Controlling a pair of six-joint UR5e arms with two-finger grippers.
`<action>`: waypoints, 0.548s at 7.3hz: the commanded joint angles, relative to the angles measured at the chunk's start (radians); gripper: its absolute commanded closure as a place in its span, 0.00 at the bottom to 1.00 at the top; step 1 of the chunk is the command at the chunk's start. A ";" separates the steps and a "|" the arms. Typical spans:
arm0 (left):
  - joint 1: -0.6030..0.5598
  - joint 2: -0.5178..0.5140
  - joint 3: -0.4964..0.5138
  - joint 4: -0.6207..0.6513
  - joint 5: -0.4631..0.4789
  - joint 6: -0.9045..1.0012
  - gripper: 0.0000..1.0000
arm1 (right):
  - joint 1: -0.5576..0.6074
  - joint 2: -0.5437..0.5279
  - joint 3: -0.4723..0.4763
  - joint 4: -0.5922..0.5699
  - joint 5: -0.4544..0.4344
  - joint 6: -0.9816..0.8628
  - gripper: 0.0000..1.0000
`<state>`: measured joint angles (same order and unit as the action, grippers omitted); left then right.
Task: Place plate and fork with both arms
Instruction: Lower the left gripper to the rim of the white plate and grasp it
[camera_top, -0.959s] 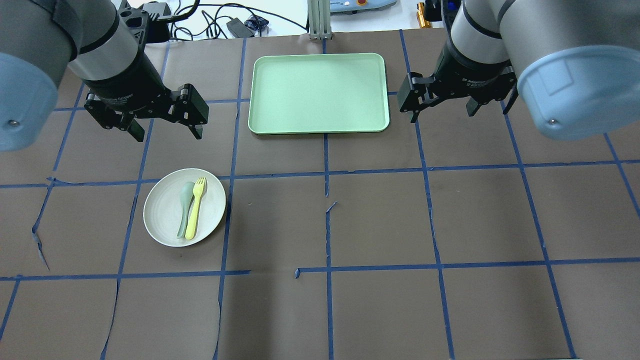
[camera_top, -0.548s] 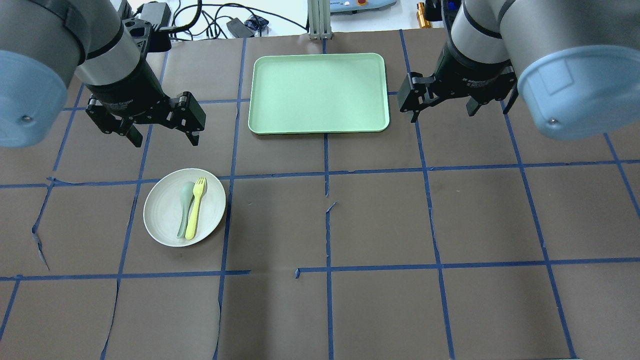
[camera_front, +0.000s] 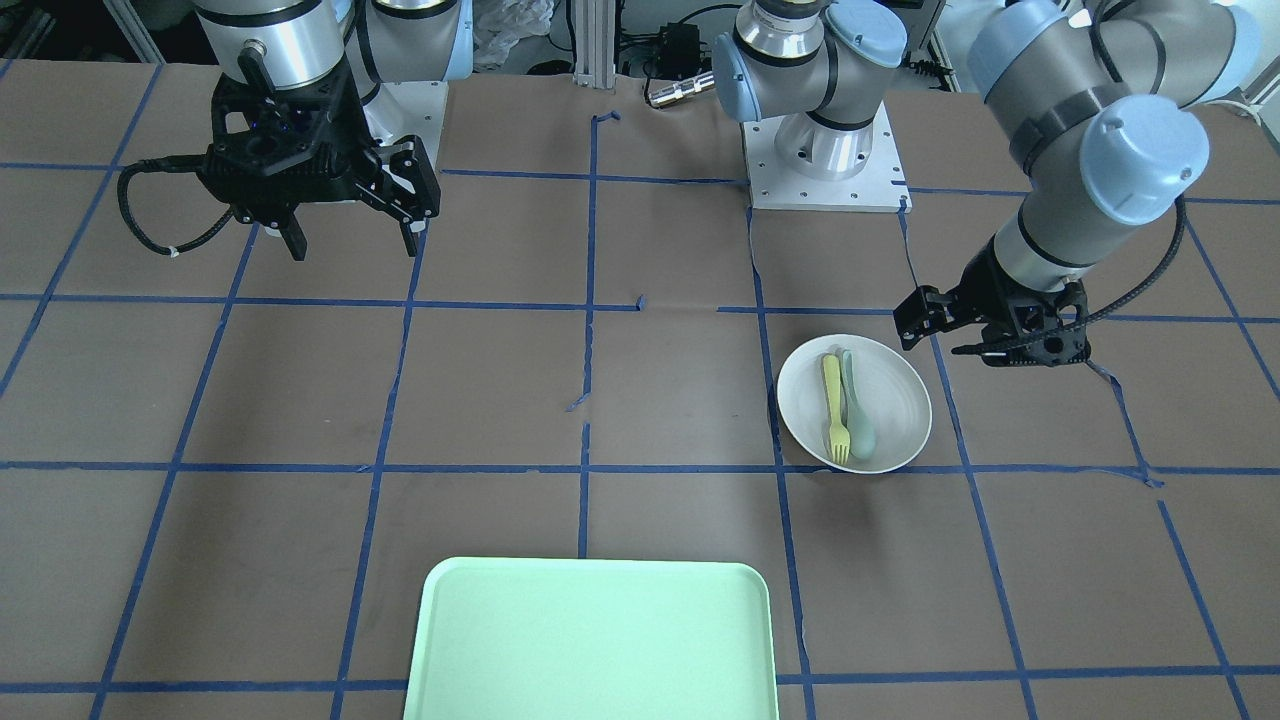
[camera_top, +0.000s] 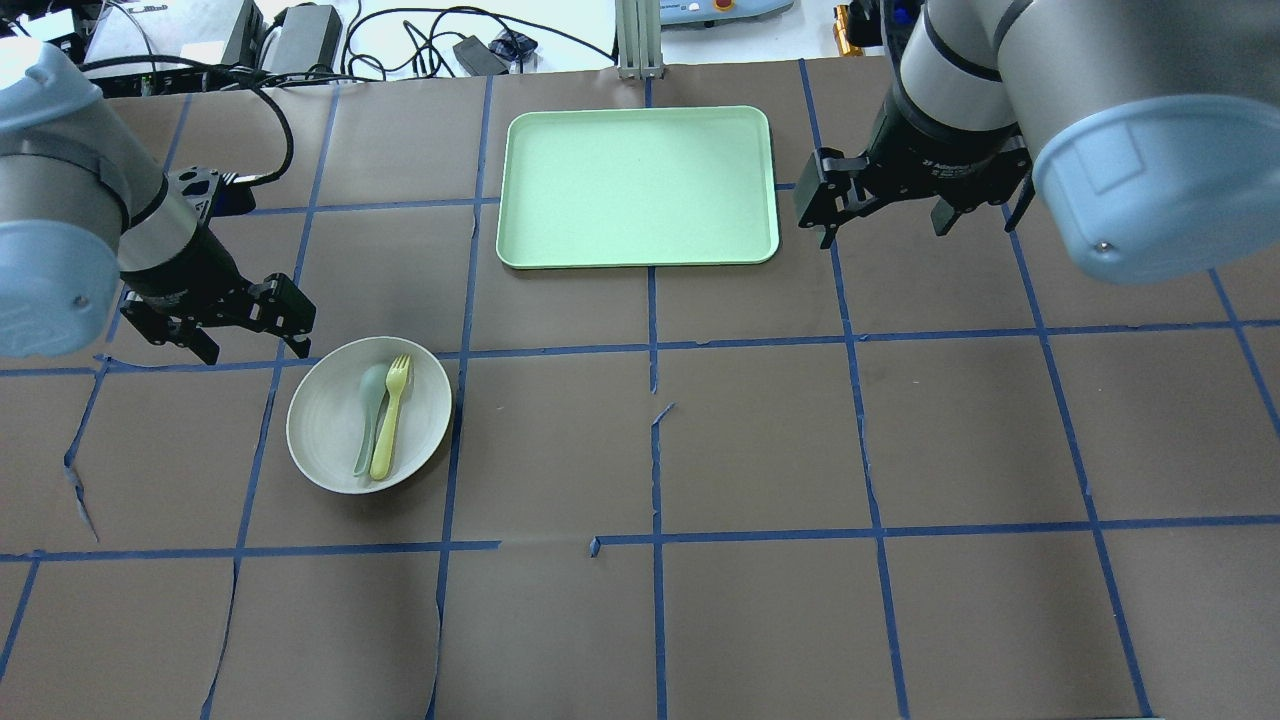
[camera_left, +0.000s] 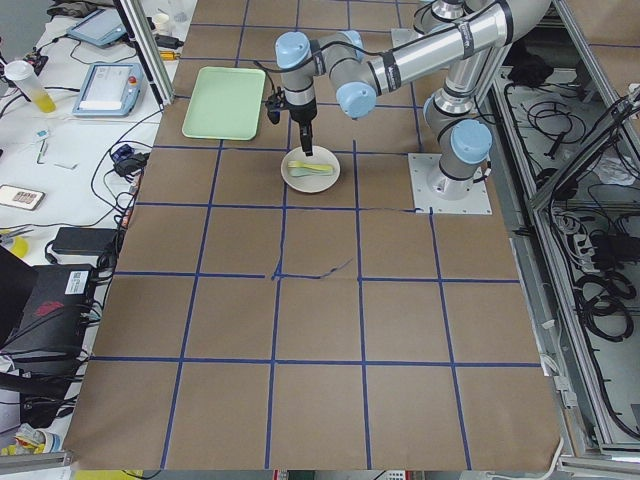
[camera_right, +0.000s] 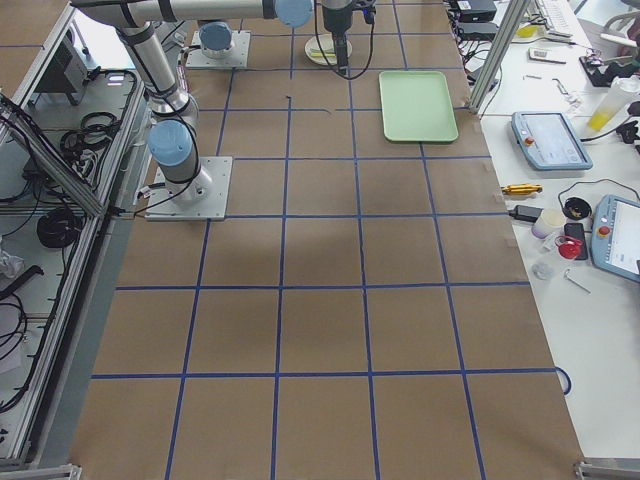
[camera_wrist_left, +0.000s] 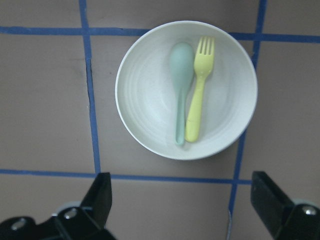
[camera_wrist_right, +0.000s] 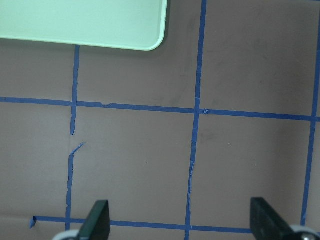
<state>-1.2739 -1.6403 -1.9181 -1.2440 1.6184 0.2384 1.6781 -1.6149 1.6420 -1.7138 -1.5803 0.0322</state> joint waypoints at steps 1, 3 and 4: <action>0.062 -0.103 -0.116 0.240 0.000 0.027 0.00 | 0.000 0.001 0.001 -0.001 0.000 0.000 0.00; 0.084 -0.177 -0.117 0.258 -0.002 0.053 0.16 | 0.000 0.003 -0.001 0.000 0.000 0.000 0.00; 0.085 -0.203 -0.119 0.259 0.001 0.055 0.28 | 0.000 0.003 -0.002 0.000 -0.001 0.000 0.00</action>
<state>-1.1942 -1.8036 -2.0332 -0.9960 1.6173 0.2878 1.6782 -1.6125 1.6416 -1.7136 -1.5803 0.0322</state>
